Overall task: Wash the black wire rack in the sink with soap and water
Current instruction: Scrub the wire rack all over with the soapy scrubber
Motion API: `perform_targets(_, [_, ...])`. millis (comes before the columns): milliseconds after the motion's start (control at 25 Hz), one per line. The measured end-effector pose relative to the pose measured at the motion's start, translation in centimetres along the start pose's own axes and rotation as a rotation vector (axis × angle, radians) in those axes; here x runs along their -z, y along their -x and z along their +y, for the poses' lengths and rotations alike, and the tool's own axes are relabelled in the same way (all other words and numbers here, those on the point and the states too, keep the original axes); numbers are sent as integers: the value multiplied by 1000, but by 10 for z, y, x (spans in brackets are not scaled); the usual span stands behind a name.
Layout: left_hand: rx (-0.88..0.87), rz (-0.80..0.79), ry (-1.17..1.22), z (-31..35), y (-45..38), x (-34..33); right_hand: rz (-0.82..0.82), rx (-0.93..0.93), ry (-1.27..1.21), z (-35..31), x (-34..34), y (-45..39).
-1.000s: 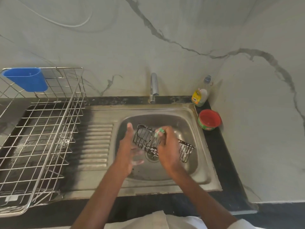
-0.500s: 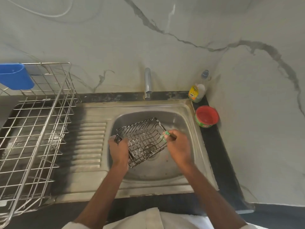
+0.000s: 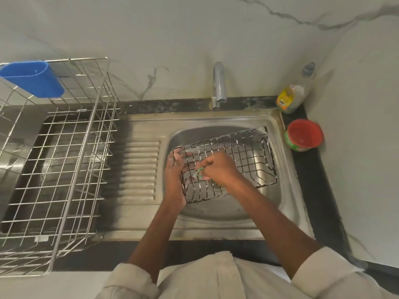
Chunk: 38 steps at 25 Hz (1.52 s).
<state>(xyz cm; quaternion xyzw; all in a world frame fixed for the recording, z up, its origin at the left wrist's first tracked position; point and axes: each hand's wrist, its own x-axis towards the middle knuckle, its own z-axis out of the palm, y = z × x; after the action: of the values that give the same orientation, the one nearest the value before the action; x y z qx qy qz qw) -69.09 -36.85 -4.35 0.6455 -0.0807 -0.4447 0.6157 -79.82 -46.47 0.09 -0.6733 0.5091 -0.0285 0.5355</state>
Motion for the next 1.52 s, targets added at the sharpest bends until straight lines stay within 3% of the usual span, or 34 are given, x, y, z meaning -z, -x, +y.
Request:
perform_targets(80, [-5,-5,-1,-3,0,2,-56,-46,-84,-1,-11,1])
perform_targets(280, [-52,11,87,5,3,-1,69,-14,-221,-5,-39,7])
perform_targets(560, [-101,-89,194,20,19,-3,23,190,318,-4,-25,31])
perform_targets(800, [-162,-85,116,19,33,3,-97,98,-269,-6,1,45])
perform_targets(1040, [-158,-68,75,22,42,1,-49,63,-350,-8,-5,46])
perform_targets(1520, [-166,-80,159,16,46,2,141,279,9,-5,-34,48])
